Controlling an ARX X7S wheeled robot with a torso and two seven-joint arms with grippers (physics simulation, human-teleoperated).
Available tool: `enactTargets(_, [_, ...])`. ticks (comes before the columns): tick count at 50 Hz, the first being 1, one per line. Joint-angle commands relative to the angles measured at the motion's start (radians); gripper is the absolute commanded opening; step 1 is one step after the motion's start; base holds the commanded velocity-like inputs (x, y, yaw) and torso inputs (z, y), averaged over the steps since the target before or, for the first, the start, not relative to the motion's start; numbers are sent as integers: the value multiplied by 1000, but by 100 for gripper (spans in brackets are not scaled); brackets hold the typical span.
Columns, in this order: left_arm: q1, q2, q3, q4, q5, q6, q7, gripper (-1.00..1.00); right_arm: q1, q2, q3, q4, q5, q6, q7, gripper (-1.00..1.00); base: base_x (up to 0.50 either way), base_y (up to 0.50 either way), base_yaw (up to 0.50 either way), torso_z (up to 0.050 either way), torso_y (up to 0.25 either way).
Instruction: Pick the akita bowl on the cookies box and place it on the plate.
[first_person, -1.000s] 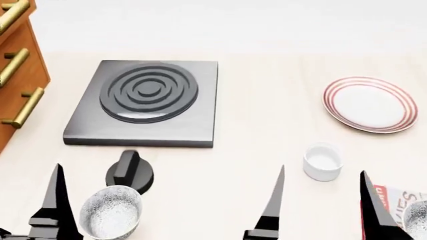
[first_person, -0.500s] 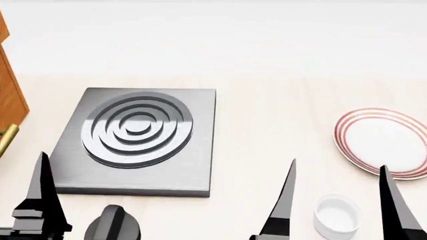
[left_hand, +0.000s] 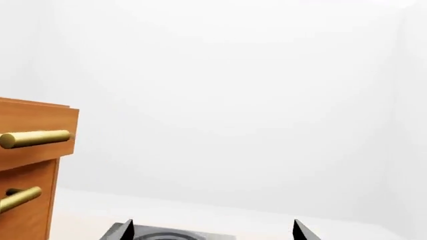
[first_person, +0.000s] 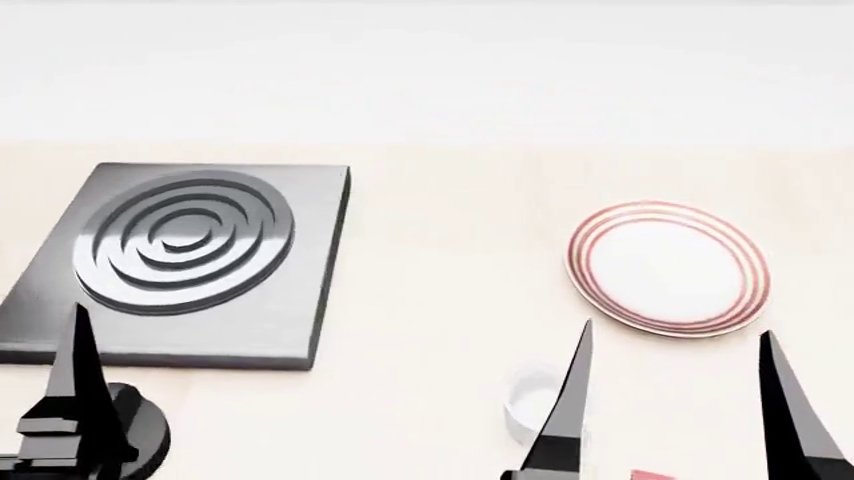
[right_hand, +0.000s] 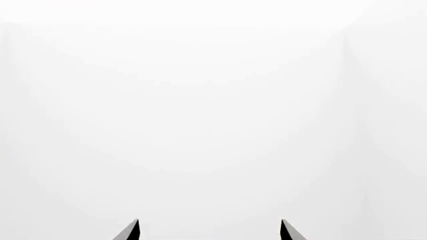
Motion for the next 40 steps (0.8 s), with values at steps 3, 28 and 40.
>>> enactTargets(3, [2, -8, 4, 0, -9, 4, -11, 100, -8, 14, -4, -1, 19, -8, 1, 100, -128, -500, 0, 0, 0])
enactTargets(28, [-1, -24, 18, -3, -6, 14, -31, 100, -13, 35, -18, -5, 24, -19, 11, 100, -128, -500, 0, 0, 0])
enactTargets(40, [-9, -32, 27, 3, -8, 8, -41, 100, -18, 43, -26, 8, 26, -43, 11, 100, -82, -319, 0, 0, 0])
